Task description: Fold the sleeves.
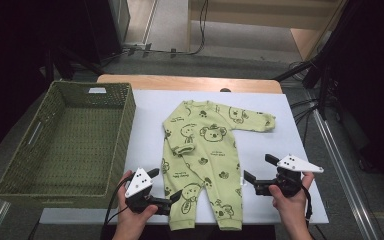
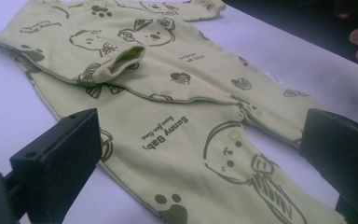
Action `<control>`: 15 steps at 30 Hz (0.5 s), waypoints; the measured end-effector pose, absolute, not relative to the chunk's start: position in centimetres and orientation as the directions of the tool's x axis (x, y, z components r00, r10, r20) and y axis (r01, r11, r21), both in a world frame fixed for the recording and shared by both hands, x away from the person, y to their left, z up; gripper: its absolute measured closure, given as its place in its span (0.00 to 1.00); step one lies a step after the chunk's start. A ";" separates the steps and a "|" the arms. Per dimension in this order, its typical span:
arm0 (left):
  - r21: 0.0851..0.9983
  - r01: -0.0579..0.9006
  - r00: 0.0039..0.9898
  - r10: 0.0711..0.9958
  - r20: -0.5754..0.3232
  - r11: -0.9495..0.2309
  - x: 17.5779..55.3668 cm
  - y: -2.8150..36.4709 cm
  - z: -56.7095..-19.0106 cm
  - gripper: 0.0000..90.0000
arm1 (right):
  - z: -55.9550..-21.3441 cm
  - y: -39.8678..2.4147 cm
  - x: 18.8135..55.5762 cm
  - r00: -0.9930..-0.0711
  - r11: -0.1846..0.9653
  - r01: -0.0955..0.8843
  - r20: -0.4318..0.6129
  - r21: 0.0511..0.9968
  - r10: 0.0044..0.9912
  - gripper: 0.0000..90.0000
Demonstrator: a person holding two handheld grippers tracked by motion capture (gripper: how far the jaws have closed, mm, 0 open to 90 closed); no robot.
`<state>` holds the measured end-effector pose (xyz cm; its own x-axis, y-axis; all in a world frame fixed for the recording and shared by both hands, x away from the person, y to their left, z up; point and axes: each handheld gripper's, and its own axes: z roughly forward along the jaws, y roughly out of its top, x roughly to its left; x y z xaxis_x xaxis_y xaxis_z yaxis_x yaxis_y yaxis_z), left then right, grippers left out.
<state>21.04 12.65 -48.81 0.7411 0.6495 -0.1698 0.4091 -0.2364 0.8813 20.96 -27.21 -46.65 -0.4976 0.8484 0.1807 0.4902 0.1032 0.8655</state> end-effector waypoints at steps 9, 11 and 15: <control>0.885 0.401 0.738 0.655 -0.161 -0.235 21.2 13.0 -48.9 0.00 | -46.0 -28.6 23.6 -0.458 0.098 0.484 0.156 0.870 0.875 0.00; 0.886 0.398 0.738 0.656 -0.157 -0.237 21.2 13.0 -48.9 0.00 | -45.9 -28.9 24.2 -0.442 0.096 0.492 0.154 0.865 0.884 0.00; 0.888 0.392 0.740 0.656 -0.149 -0.241 21.1 13.0 -49.0 0.00 | -45.8 -29.3 25.4 -0.431 0.093 0.502 0.156 0.860 0.889 0.00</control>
